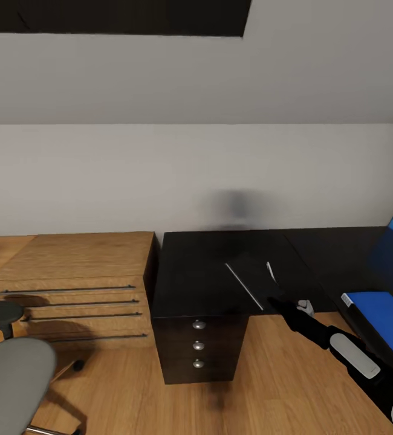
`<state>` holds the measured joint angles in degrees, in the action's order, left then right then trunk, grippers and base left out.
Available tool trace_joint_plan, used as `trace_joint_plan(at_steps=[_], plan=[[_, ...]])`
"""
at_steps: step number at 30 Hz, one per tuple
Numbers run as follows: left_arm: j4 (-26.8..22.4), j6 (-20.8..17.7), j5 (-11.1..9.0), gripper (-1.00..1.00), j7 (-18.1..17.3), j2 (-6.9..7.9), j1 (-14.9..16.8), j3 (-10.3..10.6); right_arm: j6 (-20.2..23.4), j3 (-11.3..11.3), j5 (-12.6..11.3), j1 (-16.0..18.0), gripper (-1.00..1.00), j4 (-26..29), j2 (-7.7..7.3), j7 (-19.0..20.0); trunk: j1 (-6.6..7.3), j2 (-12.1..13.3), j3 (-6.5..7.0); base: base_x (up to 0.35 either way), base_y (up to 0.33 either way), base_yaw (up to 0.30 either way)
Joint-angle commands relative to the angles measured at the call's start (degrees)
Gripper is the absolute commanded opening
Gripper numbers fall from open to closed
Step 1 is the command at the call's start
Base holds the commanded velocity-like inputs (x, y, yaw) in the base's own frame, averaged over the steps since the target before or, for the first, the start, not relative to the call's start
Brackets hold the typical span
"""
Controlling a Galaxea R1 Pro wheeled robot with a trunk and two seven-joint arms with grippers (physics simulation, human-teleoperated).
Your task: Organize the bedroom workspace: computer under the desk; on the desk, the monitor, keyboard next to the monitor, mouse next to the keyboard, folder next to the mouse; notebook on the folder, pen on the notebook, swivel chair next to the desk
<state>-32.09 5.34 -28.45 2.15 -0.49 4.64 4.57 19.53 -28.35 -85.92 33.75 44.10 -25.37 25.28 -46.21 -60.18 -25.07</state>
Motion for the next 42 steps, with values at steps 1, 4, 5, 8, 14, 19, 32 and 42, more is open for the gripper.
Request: trace_joint_plan(at_steps=[1, 4, 5, 8, 14, 19, 32, 42], plan=[[0.0, 0.3, -0.6, 1.0, 0.2, 0.05, 0.0, 0.4, 0.1, -0.3, -0.6, 0.1, -1.0, 0.0, -0.04, 0.4, 0.0, 0.0, -0.06, 0.0, 0.0, -0.244], [0.0, 0.3, -0.6, 1.0, 0.2, 0.05, 0.0, 0.4, 0.2, -0.3, -0.6, 0.1, -1.0, -0.1, -0.03, 0.7, 0.0, 0.0, -0.06, 0.0, 0.0, -0.254], [0.0, 0.3, -0.6, 1.0, 0.2, 0.05, 0.0, 0.4, 0.2, -0.3, -0.6, 0.1, -1.0, -0.1, -0.03, 0.7, 0.0, 0.0, -0.06, 0.0, 0.0, -0.261], [0.0, 0.3, -0.6, 1.0, 0.2, 0.05, 0.0, 0.4, 0.2, -0.3, -0.7, 0.0, -1.0, -0.1, -0.03, 1.0, 0.0, 0.0, -0.06, 0.0, 0.0, -0.266], [0.2, 0.3, -0.6, 1.0, 0.2, 0.09, 0.0, 0.3, 0.1, -0.3, -0.7, -0.2, -1.0, -0.1, -0.03, 1.1, 0.0, 0.0, -0.06, 0.0, 0.0, -0.269], [0.7, 0.3, -0.6, 1.0, 0.2, 0.06, 0.0, 0.4, 0.1, -0.3, -0.6, -0.4, -1.0, -0.1, -0.03, 1.1, 0.0, 0.0, -0.06, 0.0, 0.0, -0.27], [0.9, 0.3, -0.6, 1.0, 0.2, 0.02, 0.0, 0.4, -0.2, -0.3, -0.6, -0.4, -1.0, -0.1, -0.03, 1.1, 0.0, 0.0, -0.06, 0.0, -0.15, -0.27], [0.9, 0.3, -0.6, 1.0, 0.2, 0.03, 0.0, 0.3, -0.2, -0.3, -0.6, -0.4, -1.0, -0.1, -0.05, 1.2, 0.0, 0.0, -0.06, 0.0, -0.051, -0.157]])
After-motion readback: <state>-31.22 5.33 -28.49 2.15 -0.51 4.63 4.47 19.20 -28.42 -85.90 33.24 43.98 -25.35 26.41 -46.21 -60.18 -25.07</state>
